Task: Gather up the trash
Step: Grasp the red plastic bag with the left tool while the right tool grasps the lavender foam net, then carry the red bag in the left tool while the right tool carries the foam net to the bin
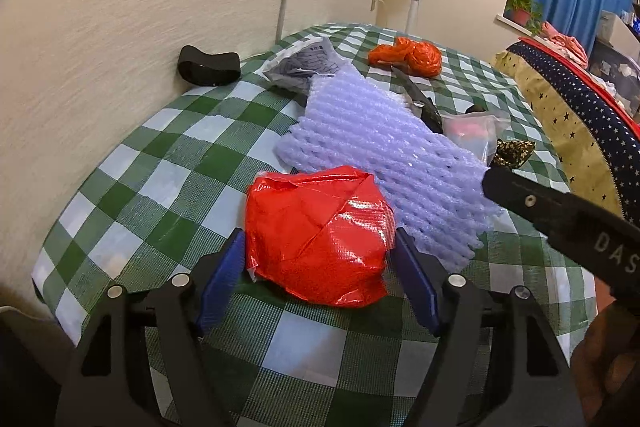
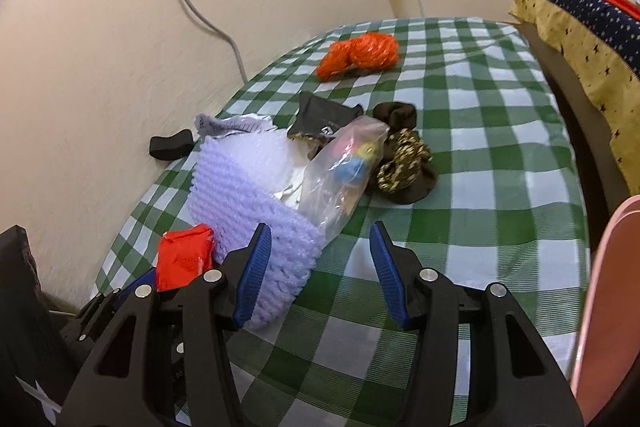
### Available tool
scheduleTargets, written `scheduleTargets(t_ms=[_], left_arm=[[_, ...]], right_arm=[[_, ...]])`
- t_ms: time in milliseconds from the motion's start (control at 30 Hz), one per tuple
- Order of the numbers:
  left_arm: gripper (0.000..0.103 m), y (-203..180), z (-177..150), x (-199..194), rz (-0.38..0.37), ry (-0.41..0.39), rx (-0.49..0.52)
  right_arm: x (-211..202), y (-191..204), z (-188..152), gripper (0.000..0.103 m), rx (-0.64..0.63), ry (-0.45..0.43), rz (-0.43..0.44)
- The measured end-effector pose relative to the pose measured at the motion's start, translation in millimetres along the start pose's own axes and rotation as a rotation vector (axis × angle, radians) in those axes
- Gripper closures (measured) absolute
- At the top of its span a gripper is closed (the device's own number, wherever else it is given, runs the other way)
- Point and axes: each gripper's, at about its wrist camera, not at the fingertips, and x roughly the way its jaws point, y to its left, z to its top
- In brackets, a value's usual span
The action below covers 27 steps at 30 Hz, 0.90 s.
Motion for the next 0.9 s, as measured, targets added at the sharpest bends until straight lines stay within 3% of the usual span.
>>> scheduleTargets(t_ms=[33, 100, 167, 433, 900], left_arm=[[0.032, 0, 0, 0, 0.000, 0.000, 0.000], [0.032, 1, 1, 0, 0.000, 0.000, -0.002], [0.032, 1, 1, -1, -0.002, -0.001, -0.003], [0.033, -3, 5, -13, -0.024, -0.029, 0.003], [0.033, -18, 4, -55, -0.101, -0.103, 0.061]], right_arm=[[2, 0, 0, 0.065, 0.000, 0.009, 0.010], [4, 2, -1, 0.085, -0.006, 0.022, 0.030], [1, 4, -1, 0.091, -0.014, 0.021, 0.049], [-36, 8, 5, 0.094, -0.040, -0.061, 0.044], [-123, 7, 0, 0.094, -0.050, -0.217, -0.112]])
